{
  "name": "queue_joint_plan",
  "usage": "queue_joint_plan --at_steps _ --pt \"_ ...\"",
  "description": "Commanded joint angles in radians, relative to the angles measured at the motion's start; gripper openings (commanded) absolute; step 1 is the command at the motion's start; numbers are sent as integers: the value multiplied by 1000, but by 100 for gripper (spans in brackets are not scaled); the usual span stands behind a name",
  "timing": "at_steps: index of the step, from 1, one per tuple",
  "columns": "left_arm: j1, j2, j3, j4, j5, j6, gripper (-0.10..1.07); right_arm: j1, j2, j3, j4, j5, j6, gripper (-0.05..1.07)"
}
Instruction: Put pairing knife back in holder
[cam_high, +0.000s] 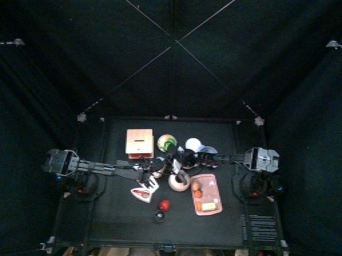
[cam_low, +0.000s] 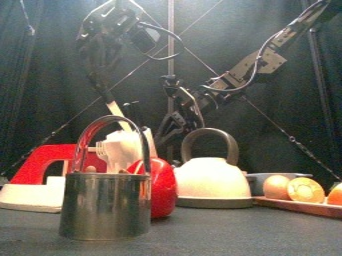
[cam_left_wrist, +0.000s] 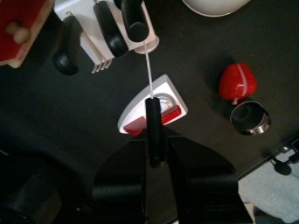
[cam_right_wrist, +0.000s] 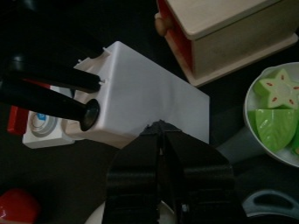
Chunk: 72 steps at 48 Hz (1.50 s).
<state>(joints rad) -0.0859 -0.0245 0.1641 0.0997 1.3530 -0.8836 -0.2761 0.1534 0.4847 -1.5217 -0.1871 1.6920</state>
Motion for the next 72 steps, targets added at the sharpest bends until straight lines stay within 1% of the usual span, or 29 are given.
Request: queue_joint_plan --at_steps 1,12,25,32,38,45,51,61,72 --pt "12 8 -38 2 -3 2 51 3 -18 -25 2 -11 -2 32" --pt "25 46 -83 6 -3 6 51 3 -17 -26 3 -29 -2 32" --pt "52 81 -89 14 -3 46 52 2 -17 -28 6 -29 -2 32" --pt "61 92 -89 26 -9 49 52 0 -14 -26 6 -29 -2 32" --pt "64 94 -89 34 -28 60 58 0 -14 -28 6 -29 -2 32" --pt "64 92 -89 34 -38 81 70 0 -14 -26 6 -29 -2 32" --pt "64 92 -89 34 -38 86 79 -3 -14 -26 6 -29 -2 32" --pt "61 78 -91 49 -40 84 80 -3 -14 -25 6 -29 -2 32" --pt "54 37 -92 84 -40 74 79 -3 -14 -23 6 -29 -2 32"
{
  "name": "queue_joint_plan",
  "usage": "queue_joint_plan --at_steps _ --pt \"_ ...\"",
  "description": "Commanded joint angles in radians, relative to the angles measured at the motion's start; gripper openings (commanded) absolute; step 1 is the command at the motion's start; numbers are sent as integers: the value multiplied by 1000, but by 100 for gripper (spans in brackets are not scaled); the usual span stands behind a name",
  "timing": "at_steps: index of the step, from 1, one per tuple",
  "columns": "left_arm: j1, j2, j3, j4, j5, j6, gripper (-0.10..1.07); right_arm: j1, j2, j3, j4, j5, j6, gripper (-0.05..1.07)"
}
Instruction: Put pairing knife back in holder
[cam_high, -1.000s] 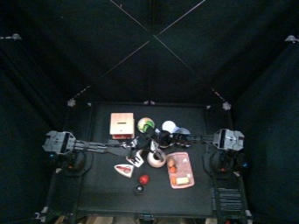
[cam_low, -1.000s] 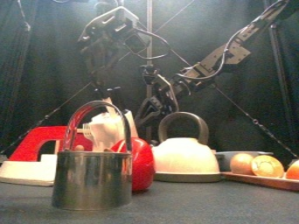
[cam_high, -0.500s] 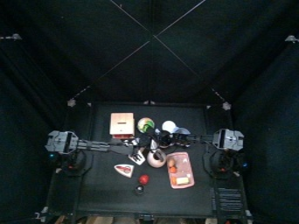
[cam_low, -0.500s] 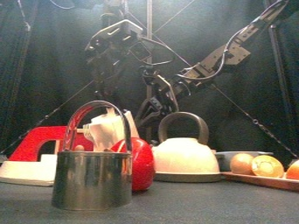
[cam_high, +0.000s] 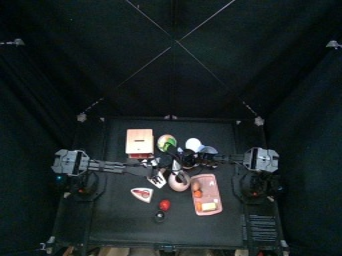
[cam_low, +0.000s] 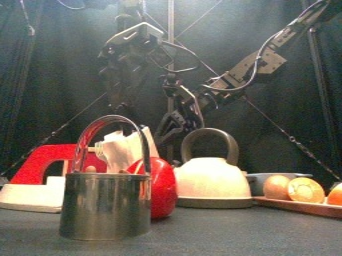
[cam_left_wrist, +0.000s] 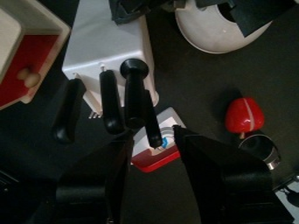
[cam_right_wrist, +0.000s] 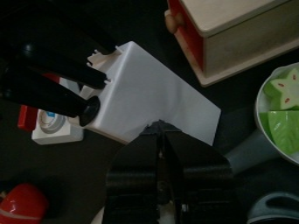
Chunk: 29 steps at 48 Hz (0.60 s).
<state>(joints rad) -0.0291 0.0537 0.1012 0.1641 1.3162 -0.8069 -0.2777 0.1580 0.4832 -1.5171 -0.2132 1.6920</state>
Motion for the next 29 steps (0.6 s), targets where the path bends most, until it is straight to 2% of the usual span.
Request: queue_joint_plan --at_steps 1,18,29 --pt "-3 -44 -29 25 -3 -3 79 -2 -18 -20 2 -3 -2 32" --pt "-67 -126 12 112 -14 -5 79 0 -31 -8 3 -3 -2 32" --pt "-94 -218 104 129 -127 -21 79 2 -57 14 11 2 2 32"
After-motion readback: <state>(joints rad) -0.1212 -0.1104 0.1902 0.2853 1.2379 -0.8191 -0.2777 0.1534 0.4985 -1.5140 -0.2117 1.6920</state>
